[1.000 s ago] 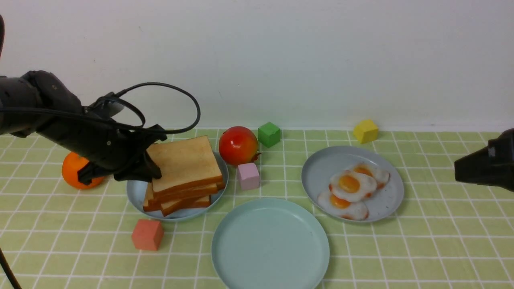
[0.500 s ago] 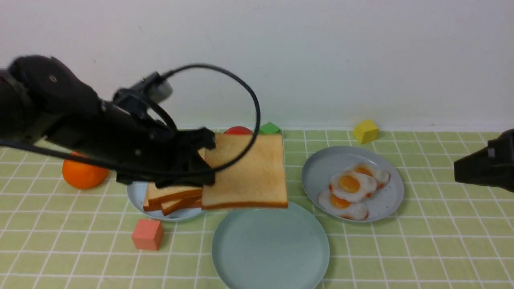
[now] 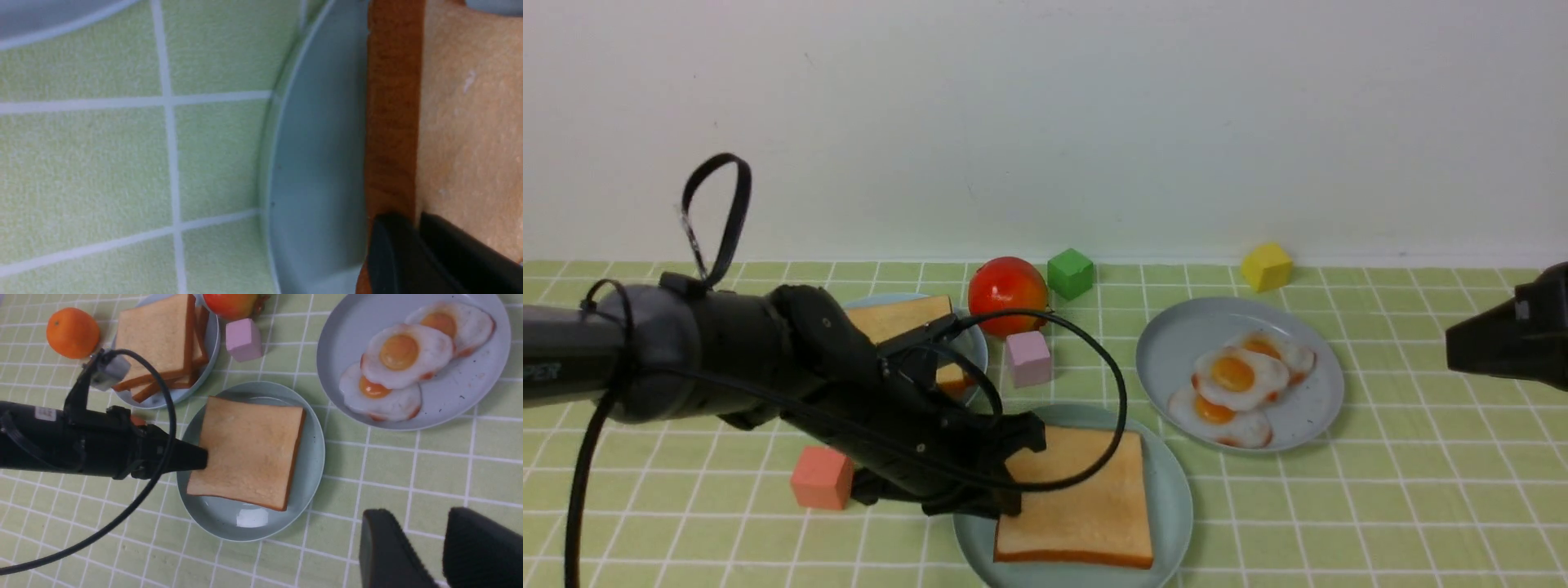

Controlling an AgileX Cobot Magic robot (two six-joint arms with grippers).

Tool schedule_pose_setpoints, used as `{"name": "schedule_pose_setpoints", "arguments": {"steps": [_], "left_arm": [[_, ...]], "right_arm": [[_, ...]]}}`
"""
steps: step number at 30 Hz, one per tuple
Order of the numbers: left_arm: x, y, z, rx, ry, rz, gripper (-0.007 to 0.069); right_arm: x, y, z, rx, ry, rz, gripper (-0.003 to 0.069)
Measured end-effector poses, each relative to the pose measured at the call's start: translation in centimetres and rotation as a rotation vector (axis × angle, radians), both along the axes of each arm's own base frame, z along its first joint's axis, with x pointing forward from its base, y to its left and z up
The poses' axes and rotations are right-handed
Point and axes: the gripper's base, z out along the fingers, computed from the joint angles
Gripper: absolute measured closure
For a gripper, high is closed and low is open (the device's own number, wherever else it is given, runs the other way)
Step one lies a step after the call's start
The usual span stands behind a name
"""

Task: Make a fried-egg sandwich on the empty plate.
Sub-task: Use the left arm to put a slice of bread into the empty plate in the middle

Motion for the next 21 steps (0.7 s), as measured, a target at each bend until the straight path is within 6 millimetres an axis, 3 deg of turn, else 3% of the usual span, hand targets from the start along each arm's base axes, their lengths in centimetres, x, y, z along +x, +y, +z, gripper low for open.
{"name": "schedule_pose_setpoints", "arguments": {"steps": [4, 8, 15, 17, 21], "left_arm": [[0.0, 0.0, -0.5, 0.006, 0.012, 0.0, 0.0583], [0.0, 0.1, 0.1, 0.009, -0.009, -0.009, 0.0519], [-0.5, 0.3, 1.4, 0.025, -0.03, -0.055, 0.0279], [-0.9, 0.4, 2.0, 0.031, -0.031, -0.085, 0.0176], [-1.3, 0.6, 3.5, 0.042, -0.063, -0.124, 0.0097]], "right_arm": [[-0.1, 0.0, 0.0, -0.002, 0.006, 0.004, 0.0418], [0.0, 0.0, 0.0, -0.002, 0.005, 0.003, 0.0418], [0.4, -0.1, 0.1, 0.002, -0.031, -0.02, 0.0418], [0.7, -0.1, -0.1, 0.001, -0.023, -0.023, 0.0411], [1.3, 0.0, -0.5, -0.001, -0.004, -0.024, 0.0384]]}}
